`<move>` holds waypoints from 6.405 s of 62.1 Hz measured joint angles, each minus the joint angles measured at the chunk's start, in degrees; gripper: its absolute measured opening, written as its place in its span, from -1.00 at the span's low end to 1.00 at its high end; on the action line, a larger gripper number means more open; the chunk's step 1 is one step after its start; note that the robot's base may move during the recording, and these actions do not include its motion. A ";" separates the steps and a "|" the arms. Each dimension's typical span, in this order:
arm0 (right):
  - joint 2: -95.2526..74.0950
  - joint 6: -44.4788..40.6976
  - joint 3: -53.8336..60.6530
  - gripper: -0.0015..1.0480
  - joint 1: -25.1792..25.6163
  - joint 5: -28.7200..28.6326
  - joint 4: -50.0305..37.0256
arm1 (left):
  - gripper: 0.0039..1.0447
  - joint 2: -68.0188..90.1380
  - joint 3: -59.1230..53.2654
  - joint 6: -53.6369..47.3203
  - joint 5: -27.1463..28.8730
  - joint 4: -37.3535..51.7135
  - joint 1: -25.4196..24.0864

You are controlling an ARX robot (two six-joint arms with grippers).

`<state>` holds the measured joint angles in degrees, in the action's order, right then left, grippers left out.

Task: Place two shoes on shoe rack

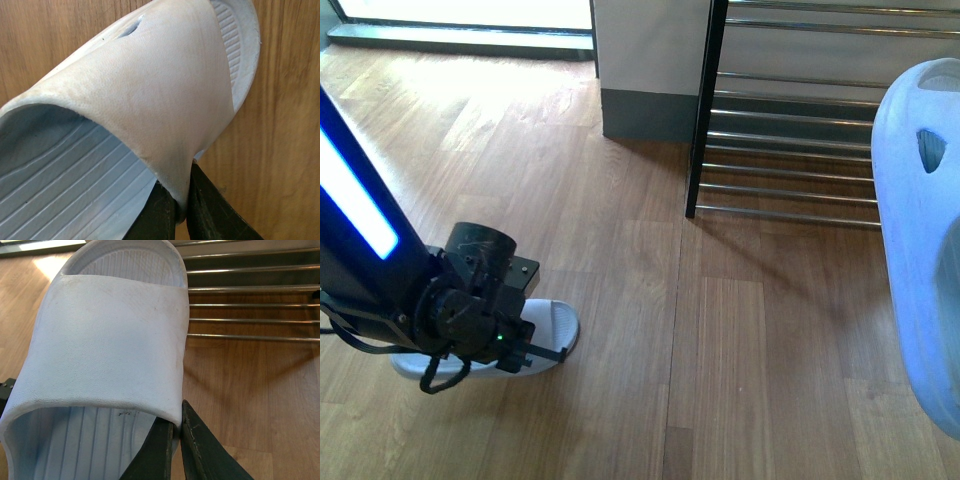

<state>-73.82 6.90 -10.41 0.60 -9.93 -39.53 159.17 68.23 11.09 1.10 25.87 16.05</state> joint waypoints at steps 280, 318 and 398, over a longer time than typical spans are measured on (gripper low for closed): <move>0.00 0.02 0.07 -0.97 -0.04 0.02 0.00 | -0.96 -79.54 -47.74 18.49 22.91 12.26 -0.31; -0.02 0.02 0.11 -0.97 -0.04 0.00 0.00 | -0.96 -79.52 -47.76 18.49 22.91 12.26 -0.31; 0.44 1.33 -1.25 -0.97 -9.49 4.70 -13.33 | -0.96 -79.52 -47.76 18.49 22.88 12.26 -0.31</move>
<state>-73.38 8.23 -11.66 -8.88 -5.23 -52.86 79.66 20.47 29.58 23.99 38.13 15.75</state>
